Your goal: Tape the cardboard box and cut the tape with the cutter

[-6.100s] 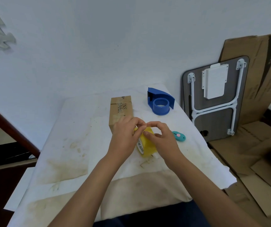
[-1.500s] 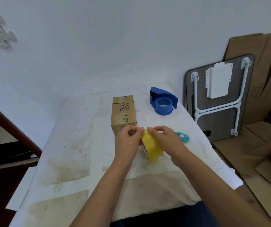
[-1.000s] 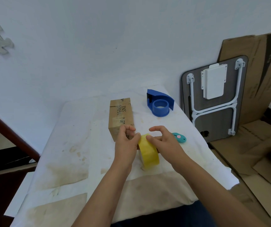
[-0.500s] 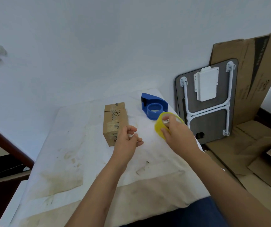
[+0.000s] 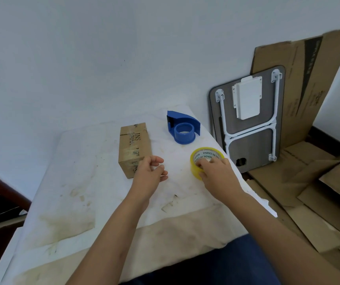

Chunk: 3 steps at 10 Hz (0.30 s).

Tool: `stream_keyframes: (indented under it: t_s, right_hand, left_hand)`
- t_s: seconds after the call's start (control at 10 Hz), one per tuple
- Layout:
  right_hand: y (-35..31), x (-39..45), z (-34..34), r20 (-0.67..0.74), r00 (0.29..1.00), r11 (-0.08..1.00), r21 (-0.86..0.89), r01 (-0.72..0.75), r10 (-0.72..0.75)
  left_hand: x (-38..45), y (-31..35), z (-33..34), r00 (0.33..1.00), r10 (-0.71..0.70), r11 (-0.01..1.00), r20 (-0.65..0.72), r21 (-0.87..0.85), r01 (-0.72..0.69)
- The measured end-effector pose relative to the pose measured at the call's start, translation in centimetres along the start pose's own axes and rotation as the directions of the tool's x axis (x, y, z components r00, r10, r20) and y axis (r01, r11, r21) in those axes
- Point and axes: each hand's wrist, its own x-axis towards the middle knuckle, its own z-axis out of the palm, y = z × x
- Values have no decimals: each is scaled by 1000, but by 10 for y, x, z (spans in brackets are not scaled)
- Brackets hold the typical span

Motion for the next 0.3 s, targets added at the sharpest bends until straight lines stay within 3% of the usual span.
stream_keyframes:
  t_s: [0.2,0.3]
  right_hand:
    - [-2,8,-9,73,996,999,6,-47,46]
    - [-13,15,-20,5,999,997,64,-45,45]
  left_hand:
    - [-1,-1,-7,1000,-30,1000,5,3,30]
    - [-2,-2,-12,999,-43,999,5,17,43]
